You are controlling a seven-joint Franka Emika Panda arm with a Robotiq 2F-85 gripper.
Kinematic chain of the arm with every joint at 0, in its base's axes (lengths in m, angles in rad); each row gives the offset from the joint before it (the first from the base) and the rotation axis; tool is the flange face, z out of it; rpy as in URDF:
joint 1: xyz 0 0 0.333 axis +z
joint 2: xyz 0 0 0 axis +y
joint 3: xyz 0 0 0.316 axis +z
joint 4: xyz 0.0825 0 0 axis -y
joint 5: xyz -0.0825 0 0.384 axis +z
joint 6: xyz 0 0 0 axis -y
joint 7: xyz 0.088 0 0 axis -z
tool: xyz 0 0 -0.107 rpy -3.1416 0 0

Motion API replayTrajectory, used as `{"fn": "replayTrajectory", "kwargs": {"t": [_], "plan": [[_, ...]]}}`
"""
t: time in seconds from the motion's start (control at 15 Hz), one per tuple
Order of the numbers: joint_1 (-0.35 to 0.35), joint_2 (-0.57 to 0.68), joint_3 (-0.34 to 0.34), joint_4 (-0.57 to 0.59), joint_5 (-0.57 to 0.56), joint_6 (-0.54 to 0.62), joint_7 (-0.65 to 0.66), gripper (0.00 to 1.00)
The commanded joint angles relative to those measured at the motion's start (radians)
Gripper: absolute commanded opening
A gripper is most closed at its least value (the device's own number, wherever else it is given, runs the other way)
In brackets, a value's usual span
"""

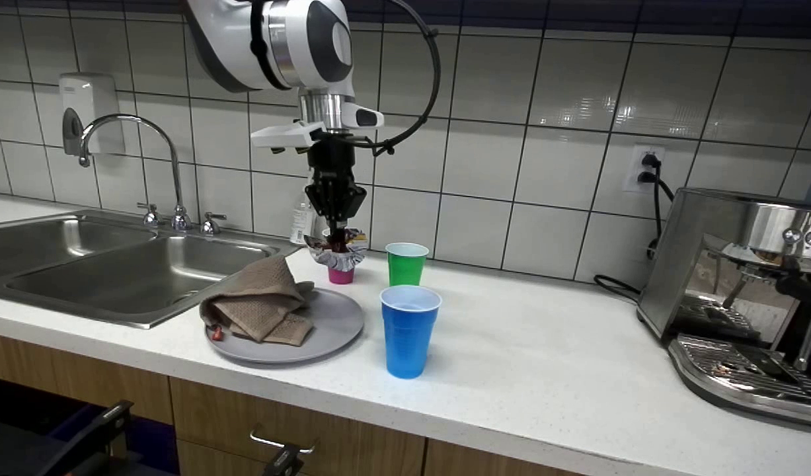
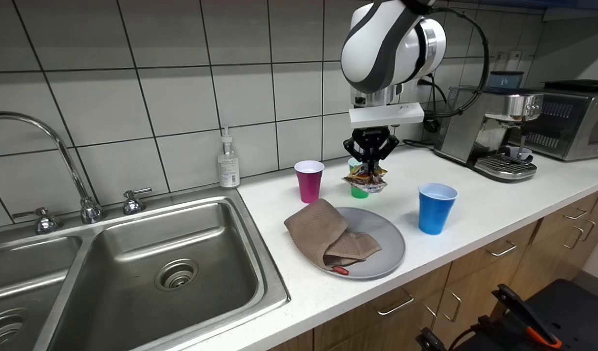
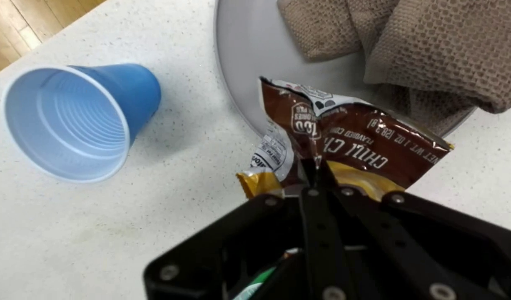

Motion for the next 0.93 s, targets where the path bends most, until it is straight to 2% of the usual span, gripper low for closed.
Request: {"fn": "replayTrajectory", "kwargs": {"t": [0.0, 0.87], "plan": [[-0.035, -0.038, -0.005, -0.001, 0.017, -0.022, -0.024, 0.00], [-0.128, -0.009, -0.075, 0.092, 0.015, -0.037, -0.026, 0.00]]}}
